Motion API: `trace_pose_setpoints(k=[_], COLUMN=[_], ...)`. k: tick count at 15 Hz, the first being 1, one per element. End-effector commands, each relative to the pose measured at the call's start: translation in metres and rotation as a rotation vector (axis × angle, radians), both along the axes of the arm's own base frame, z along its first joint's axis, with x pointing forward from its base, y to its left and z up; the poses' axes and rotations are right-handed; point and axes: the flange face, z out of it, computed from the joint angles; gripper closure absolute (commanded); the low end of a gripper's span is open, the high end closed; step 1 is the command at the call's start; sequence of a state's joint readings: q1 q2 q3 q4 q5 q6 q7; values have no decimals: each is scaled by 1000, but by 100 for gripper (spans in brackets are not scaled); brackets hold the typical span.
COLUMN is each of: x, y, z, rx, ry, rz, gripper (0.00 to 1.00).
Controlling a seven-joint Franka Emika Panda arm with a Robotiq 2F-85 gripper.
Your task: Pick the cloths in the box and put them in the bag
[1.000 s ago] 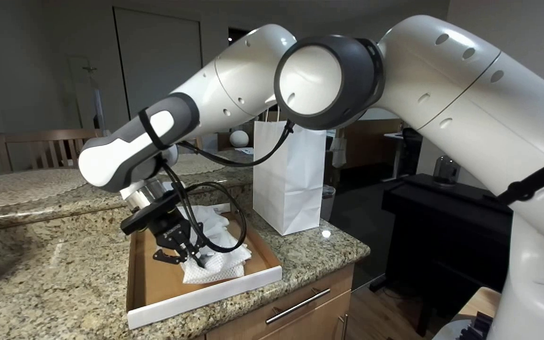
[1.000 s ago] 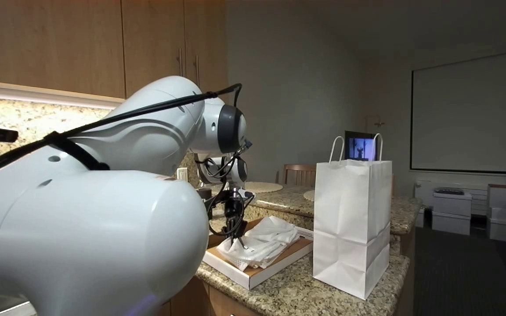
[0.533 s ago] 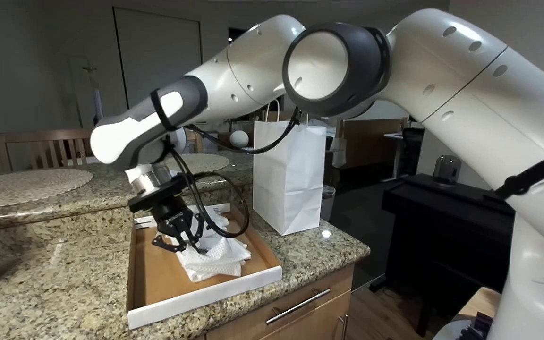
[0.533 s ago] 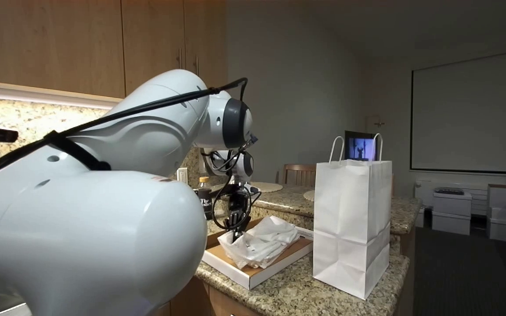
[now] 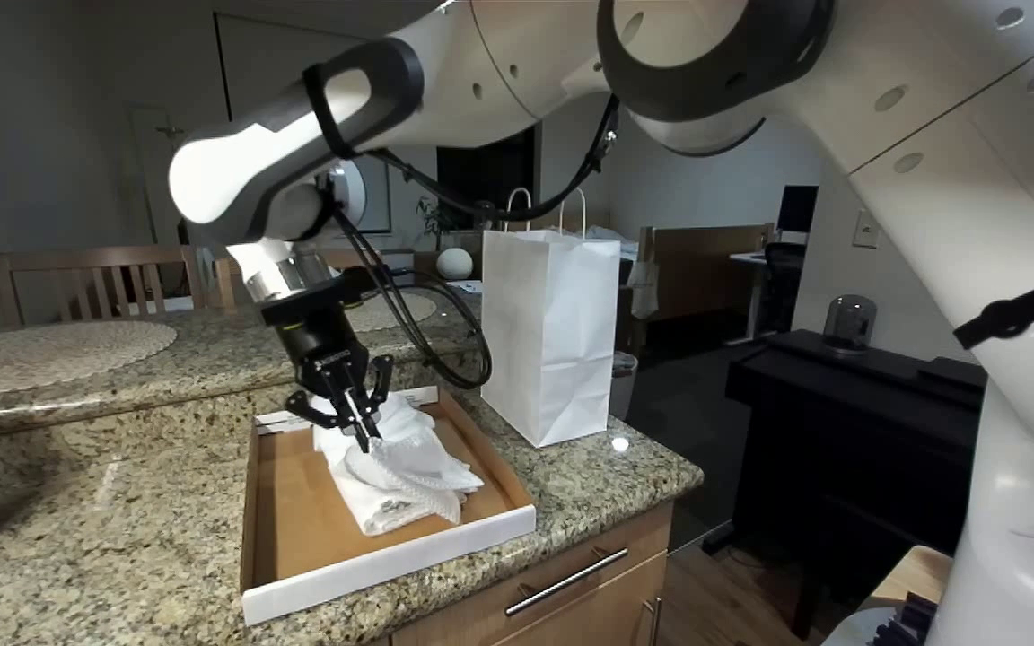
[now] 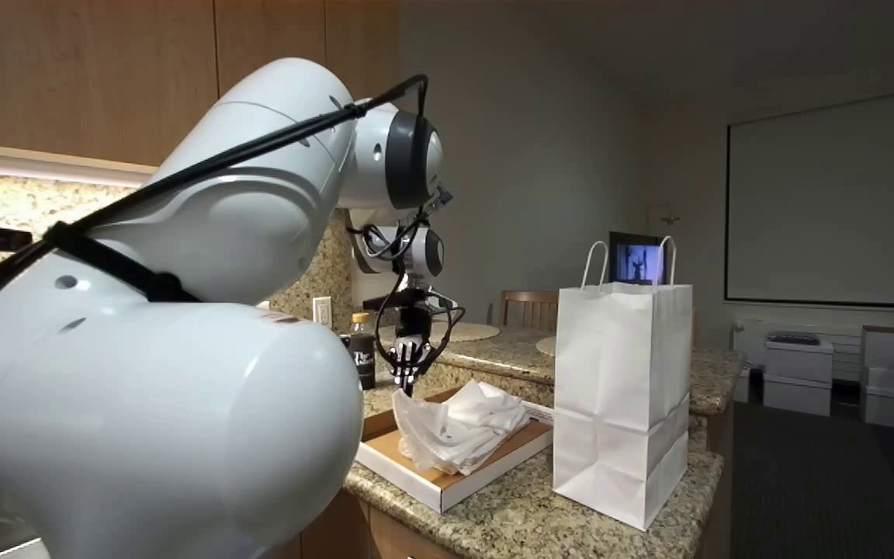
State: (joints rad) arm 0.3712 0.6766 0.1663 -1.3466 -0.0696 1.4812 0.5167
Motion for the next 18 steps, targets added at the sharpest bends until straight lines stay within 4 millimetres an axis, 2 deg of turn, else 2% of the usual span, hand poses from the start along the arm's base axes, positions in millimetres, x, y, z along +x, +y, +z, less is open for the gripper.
trace_pose_setpoints(k=[1,3,5,6,8,12,14,17,18], x=[-13,-11,-13,-16,-20,-26,-23,-15,-12], y=[-15,-13,-4,4,19,50,59,54,49], z=[11,-8,-30,-39,-53,-60,-62,-73,-78], rx=[29,3,-24,-27,-23,-61,-110,-241,-286], ry=[47,64,62,59,40,-120,-221,-328,-357], rz=[-10,-34,-25,-13,7,11,-2,-21,-33], gripper=[91,94,68,67,56,31,17,0,0])
